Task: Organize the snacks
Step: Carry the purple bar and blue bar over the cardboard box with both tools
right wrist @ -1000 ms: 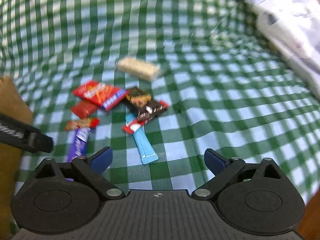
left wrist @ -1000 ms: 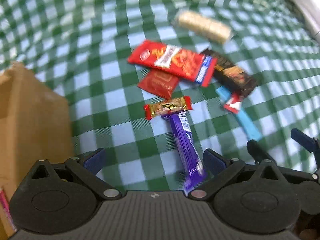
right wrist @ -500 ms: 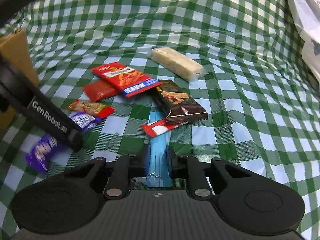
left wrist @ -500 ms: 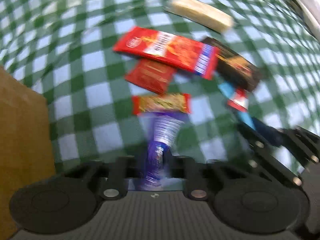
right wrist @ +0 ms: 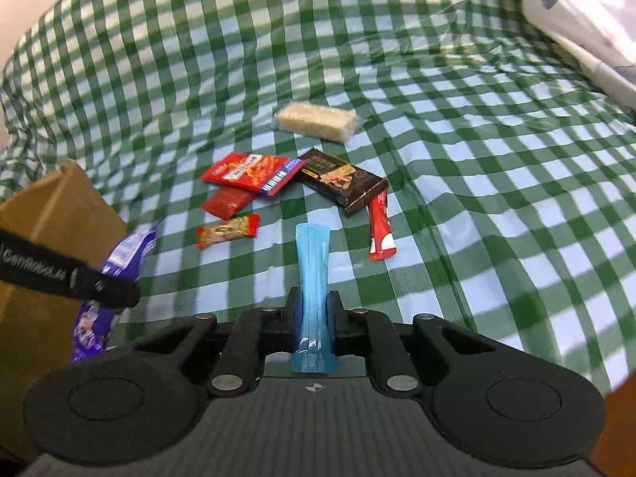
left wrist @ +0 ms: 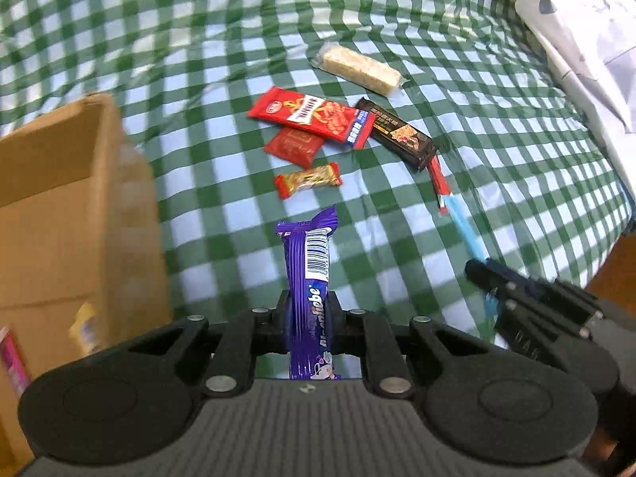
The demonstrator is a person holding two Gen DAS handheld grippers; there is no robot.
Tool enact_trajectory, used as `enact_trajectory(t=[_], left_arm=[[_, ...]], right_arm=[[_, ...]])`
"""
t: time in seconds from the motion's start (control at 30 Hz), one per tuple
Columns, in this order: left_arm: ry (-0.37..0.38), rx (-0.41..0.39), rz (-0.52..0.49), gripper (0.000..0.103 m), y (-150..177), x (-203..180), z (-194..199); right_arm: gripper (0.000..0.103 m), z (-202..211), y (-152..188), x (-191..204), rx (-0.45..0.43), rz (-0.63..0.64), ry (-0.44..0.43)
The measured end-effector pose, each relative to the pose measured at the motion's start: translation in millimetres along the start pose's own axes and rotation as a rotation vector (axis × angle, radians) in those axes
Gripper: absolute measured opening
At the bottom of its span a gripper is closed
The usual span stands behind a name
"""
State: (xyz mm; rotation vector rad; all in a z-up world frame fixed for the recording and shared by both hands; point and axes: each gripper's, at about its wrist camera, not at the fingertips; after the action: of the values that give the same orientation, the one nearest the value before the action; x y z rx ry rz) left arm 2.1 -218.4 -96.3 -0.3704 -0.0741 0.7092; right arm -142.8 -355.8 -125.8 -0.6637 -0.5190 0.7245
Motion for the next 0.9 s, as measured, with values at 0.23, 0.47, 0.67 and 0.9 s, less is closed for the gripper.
enact_trajectory(t=[0.23,0.47,0.67,0.9], left_arm=[[-0.042,-0.076,0.022,0.016,53,28,71],[-0.124,-0.107,0.094,0.016,115,74,127],[-0.158,-0.119,0.162,0.016,166,111,156],[-0.148,-0.156,0.217,0.016,206,137,178]], right_arm=[[0.013,68,6,38,-0.054,0.064,-0.058],[0.013,125,35,102,-0.053,0.159,-0.184],[0.013,158,69,153,-0.009,0.242,-0.267],[0.013,184,88,194,-0.025,0.346,-0.276]])
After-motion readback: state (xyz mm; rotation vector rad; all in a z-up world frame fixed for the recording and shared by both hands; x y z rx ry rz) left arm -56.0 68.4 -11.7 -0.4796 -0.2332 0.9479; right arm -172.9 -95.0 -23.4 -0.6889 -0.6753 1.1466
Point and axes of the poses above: each gripper's, at about its wrist camera, not at the fingertips, and z roughly against the way its jaws point, x to its left, y to its underside, and after that the axes turned 2 degrees about z, right-handed
